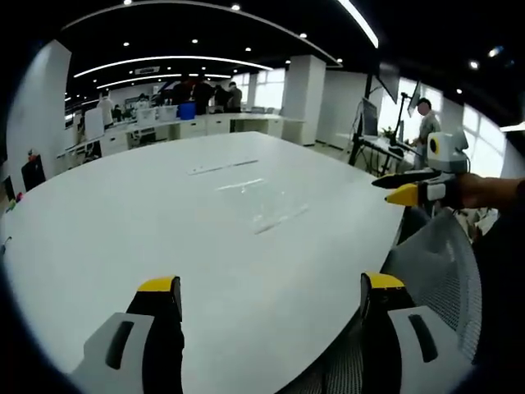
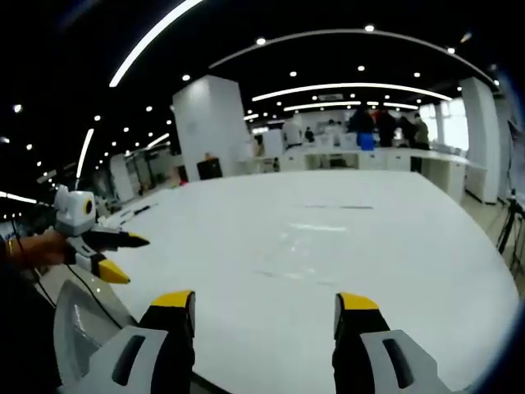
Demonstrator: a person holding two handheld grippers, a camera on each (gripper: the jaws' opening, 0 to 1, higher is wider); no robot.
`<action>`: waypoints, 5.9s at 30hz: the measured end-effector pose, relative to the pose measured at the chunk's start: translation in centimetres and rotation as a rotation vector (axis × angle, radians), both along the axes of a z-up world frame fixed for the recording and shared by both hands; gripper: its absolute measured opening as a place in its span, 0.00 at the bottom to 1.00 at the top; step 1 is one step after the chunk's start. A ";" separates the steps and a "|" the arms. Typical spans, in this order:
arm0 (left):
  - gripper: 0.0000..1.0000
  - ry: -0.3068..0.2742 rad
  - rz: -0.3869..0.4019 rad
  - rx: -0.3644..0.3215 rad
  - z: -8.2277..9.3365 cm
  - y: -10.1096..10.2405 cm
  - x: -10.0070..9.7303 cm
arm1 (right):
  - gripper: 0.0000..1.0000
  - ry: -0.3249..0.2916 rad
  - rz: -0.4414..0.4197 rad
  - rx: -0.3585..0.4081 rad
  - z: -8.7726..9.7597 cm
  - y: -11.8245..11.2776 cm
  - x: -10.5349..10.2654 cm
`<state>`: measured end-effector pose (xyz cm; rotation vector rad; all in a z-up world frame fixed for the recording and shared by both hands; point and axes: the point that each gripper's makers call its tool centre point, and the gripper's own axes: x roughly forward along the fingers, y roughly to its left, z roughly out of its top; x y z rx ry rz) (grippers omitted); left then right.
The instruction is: Open the resealable bag by pulling the two sides of the seal apart until the entire bag opening is separated and visibly accessible.
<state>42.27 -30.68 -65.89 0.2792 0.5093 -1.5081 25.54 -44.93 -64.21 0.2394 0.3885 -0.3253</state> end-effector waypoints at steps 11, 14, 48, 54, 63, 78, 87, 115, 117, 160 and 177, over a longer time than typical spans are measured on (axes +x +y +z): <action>0.87 -0.010 -0.001 0.002 0.2 0.0 0.1 | 0.67 0.004 0.003 0.004 -0.2 0.1 -0.1; 0.86 -0.010 -0.002 0.001 0.2 0.0 0.1 | 0.67 0.005 0.004 0.004 -0.2 0.0 -0.1; 0.85 -0.008 -0.018 -0.004 0.4 -0.2 -0.4 | 0.66 0.001 0.001 0.007 -0.3 -0.1 -0.1; 0.85 -0.008 -0.022 -0.001 0.3 -0.3 -0.5 | 0.66 0.002 0.004 0.005 -0.3 -0.1 -0.1; 0.86 -0.009 -0.022 -0.003 0.4 -0.3 -0.5 | 0.66 0.014 0.014 -0.008 -0.3 -0.1 0.0; 0.85 -0.005 -0.028 0.004 0.1 -0.4 -0.6 | 0.65 0.029 0.047 -0.050 -0.1 -0.3 1.4; 0.85 -0.010 -0.035 0.007 0.1 -0.4 -0.5 | 0.62 0.027 0.078 -0.060 0.0 -0.2 2.4; 0.84 -0.016 -0.040 0.016 -0.1 -1.0 -0.1 | 0.52 0.082 0.206 -0.114 -2.1 -2.1 7.0; 0.84 -0.020 -0.037 0.017 -0.1 -0.9 0.0 | 0.51 0.095 0.228 -0.129 -2.5 -2.3 7.6; 0.82 -0.019 0.004 0.010 0.0 -1.2 1.6 | 0.22 0.321 0.373 -0.154 -13.0 -4.7 16.2; 0.82 -0.031 -0.010 0.023 0.1 -1.6 1.4 | 0.13 0.340 0.381 -0.166 -13.8 -5.0 16.7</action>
